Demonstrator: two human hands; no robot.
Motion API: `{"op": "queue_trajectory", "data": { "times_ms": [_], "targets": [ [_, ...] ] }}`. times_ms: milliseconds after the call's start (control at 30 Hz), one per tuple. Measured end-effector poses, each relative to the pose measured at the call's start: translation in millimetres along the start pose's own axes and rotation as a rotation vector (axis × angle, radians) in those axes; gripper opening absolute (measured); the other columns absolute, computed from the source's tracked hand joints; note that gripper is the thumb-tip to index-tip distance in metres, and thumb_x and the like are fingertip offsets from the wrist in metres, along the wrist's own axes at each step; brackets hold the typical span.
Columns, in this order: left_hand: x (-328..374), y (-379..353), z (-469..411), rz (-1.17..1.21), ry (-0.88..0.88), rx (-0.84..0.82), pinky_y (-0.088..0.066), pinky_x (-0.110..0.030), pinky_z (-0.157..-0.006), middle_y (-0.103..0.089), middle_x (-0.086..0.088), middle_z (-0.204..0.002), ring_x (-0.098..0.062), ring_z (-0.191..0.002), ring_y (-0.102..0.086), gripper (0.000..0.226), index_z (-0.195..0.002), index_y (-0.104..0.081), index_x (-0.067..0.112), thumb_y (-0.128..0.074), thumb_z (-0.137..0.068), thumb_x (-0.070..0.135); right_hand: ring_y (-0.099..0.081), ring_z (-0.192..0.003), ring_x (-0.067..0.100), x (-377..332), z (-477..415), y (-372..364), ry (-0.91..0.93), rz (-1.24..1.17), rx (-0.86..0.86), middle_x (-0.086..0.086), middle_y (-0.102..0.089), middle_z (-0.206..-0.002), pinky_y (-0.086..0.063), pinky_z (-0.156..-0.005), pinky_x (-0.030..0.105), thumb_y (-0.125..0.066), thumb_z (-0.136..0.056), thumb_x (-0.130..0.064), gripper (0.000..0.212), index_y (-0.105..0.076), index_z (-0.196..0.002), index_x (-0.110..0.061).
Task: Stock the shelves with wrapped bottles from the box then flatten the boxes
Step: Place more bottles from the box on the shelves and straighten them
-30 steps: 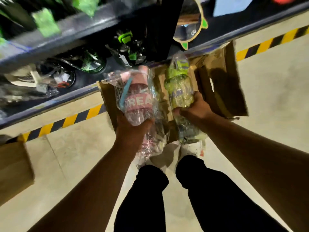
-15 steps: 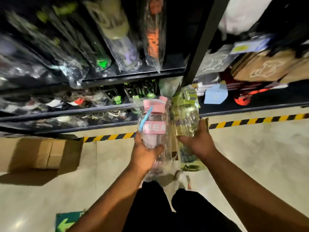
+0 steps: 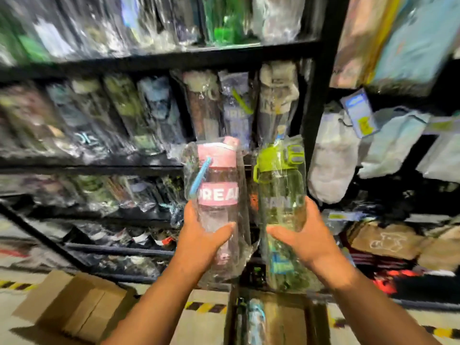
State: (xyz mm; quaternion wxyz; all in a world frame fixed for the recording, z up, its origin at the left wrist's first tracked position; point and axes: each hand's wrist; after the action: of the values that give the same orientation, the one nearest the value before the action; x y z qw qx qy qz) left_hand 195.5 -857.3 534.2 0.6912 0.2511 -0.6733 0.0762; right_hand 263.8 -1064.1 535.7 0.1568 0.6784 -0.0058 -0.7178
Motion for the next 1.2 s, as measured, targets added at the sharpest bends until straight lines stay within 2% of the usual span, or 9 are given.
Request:
{"op": "queue_trajectory", "data": {
  "times_ms": [167, 300, 433, 567, 667, 767, 867, 1100, 1200],
  "targets": [
    [69.9, 20.0, -23.1, -0.026, -0.184, 0.043, -0.041, -0.011, -0.088, -0.054, 0.032, -0.122, 0.021, -0.106, -0.054, 0.091, -0.138, -0.034, 0.039, -0.081, -0.06, 0.043, -0.052, -0.075, -0.019, -75.7, -7.5, 11.3, 0.159, 0.01, 0.004, -0.031, -0.052, -0.102, -0.04, -0.069, 0.01, -0.086, -0.072, -0.026, 0.078, -0.028, -0.122, -0.043],
    [118.1, 34.2, -48.2, -0.035, -0.267, 0.053, -0.041, -0.026, -0.099, -0.053, 0.018, -0.135, -0.004, -0.122, -0.054, 0.1, -0.146, -0.032, 0.033, -0.083, -0.062, 0.049, -0.058, -0.094, -0.011, -124.2, -20.7, 16.5, 0.263, -0.006, 0.007, -0.025, -0.059, -0.113, -0.043, -0.072, 0.012, -0.087, -0.07, -0.032, 0.084, -0.036, -0.135, -0.038],
    [163.9, 52.9, -79.5, -0.035, -0.37, 0.042, -0.04, -0.036, -0.109, -0.049, 0.015, -0.142, -0.009, -0.129, -0.049, 0.096, -0.149, -0.028, 0.032, -0.085, -0.072, 0.043, -0.063, -0.111, 0.008, -177.4, -35.9, 13.6, 0.347, 0.008, 0.059, -0.012, -0.061, -0.128, -0.051, -0.096, 0.036, -0.086, -0.05, -0.056, 0.112, -0.032, -0.146, -0.035],
    [205.3, 70.7, -115.3, -0.021, -0.425, 0.016, -0.039, -0.046, -0.114, -0.042, 0.008, -0.153, -0.014, -0.136, -0.046, 0.116, -0.152, -0.021, 0.037, -0.08, -0.055, 0.065, -0.062, -0.094, -0.008, -223.8, -55.6, 9.2, 0.455, -0.001, 0.144, -0.021, -0.062, -0.116, -0.047, -0.08, 0.015, -0.092, -0.06, -0.038, 0.1, -0.036, -0.144, -0.03],
    [230.2, 79.1, -139.6, 0.004, -0.476, 0.009, -0.037, -0.041, -0.115, -0.039, 0.009, -0.153, -0.013, -0.136, -0.044, 0.12, -0.154, -0.017, 0.036, -0.082, -0.057, 0.062, -0.048, -0.088, -0.012, -254.5, -68.2, 5.7, 0.496, 0.033, 0.211, -0.037, -0.038, -0.105, -0.036, -0.075, 0.008, -0.086, -0.073, -0.031, 0.103, -0.022, -0.153, -0.027],
    [246.5, 86.0, -160.8, 0.042, -0.525, -0.005, -0.034, -0.028, -0.107, -0.04, 0.014, -0.143, -0.006, -0.128, -0.042, 0.108, -0.155, -0.015, 0.029, -0.084, -0.074, 0.041, -0.034, -0.114, -0.004, -276.7, -78.4, 0.3, 0.535, 0.048, 0.262, -0.022, -0.035, -0.125, -0.029, -0.092, 0.018, -0.084, -0.074, -0.035, 0.11, -0.013, -0.157, -0.025],
    [253.4, 95.0, -178.3, 0.05, -0.556, -0.032, -0.037, -0.033, -0.111, -0.042, 0.013, -0.144, -0.009, -0.129, -0.046, 0.104, -0.155, -0.016, 0.029, -0.084, -0.076, 0.037, -0.026, -0.117, 0.0, -290.7, -87.7, -11.8, 0.547, 0.079, 0.3, -0.007, -0.032, -0.153, -0.026, -0.096, 0.021, -0.083, -0.074, -0.04, 0.113, -0.008, -0.157, -0.026],
    [251.3, 135.6, -212.4, 0.061, -0.56, -0.017, -0.036, -0.047, -0.116, -0.038, 0.001, -0.157, -0.019, -0.139, -0.043, 0.126, -0.156, -0.015, 0.03, -0.082, -0.055, 0.061, -0.045, -0.129, 0.008, -312.0, -110.5, -62.4, 0.589, 0.059, 0.352, -0.007, -0.044, -0.147, -0.035, -0.103, 0.025, -0.086, -0.07, -0.04, 0.105, -0.023, -0.153, -0.025],
    [247.6, 160.3, -223.7, 0.053, -0.573, 0.002, -0.038, -0.047, -0.114, -0.041, 0.003, -0.154, -0.018, -0.136, -0.046, 0.121, -0.155, -0.017, 0.032, -0.083, -0.057, 0.06, -0.052, -0.101, -0.017, -322.5, -121.4, -87.1, 0.62, 0.035, 0.356, -0.027, -0.049, -0.118, -0.038, -0.082, 0.0, -0.086, -0.072, -0.035, 0.085, -0.033, -0.138, -0.03]
  ]
}}
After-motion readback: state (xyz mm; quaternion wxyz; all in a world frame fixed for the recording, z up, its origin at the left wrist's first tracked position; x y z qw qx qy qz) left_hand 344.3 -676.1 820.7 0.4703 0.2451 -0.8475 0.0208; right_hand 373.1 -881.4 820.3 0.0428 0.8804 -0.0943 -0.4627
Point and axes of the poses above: each hand's wrist, its own z-axis away from the middle knuckle, its own y-axis out of the back of the hand, x = y × z
